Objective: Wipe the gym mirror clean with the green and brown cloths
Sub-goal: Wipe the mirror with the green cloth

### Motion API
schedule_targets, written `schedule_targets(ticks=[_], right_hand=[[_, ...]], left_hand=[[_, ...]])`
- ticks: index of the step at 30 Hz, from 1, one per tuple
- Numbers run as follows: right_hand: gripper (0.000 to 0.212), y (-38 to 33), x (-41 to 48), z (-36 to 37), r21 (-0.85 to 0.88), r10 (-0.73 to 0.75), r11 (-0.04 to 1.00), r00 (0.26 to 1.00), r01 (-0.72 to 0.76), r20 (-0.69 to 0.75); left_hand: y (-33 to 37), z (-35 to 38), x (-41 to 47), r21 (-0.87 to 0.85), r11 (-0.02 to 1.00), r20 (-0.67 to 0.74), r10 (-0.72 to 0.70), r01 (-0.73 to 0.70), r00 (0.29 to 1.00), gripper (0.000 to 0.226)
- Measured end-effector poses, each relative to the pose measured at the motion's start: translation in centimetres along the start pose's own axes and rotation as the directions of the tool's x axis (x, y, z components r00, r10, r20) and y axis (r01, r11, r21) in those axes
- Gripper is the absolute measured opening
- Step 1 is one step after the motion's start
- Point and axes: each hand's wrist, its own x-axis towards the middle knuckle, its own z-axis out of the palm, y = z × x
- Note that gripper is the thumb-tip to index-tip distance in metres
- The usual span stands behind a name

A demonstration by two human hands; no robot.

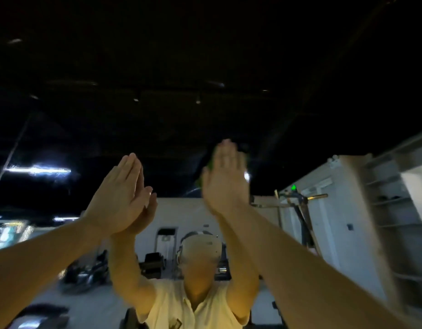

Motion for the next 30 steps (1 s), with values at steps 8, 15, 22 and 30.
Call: schedule_targets(ticks=[8,15,22,30], right_hand=[[0.064,3.8,-11.4,-0.9,0.115,-0.733,0.675,0.645,0.729,0.214],[0.074,9.2,0.1,-1.6,-0.032,0.277,0.960,0.960,-0.277,0.027],[0.069,-2.9,-11.6,-0.4,0.070,-0.779,0.619,0.600,0.782,0.180],[0.074,8.7,-0.4,-1.7,-0.074,0.099,0.993,0.994,-0.095,0.050]], left_hand=[[-0.8,-0.4,-0.1,-0.028,1.000,0.058,0.003,-0.002,0.998,0.071],[-0.1,0.2,-0.1,-0.016,1.000,0.043,-0.015,0.016,0.999,0.076],[-1.2,-1.4,0.0,0.033,0.999,0.143,0.038,-0.043,0.989,0.085],[0.4,-2.4,0.3,0.272,0.961,0.238,-0.022,-0.045,0.971,0.084]])
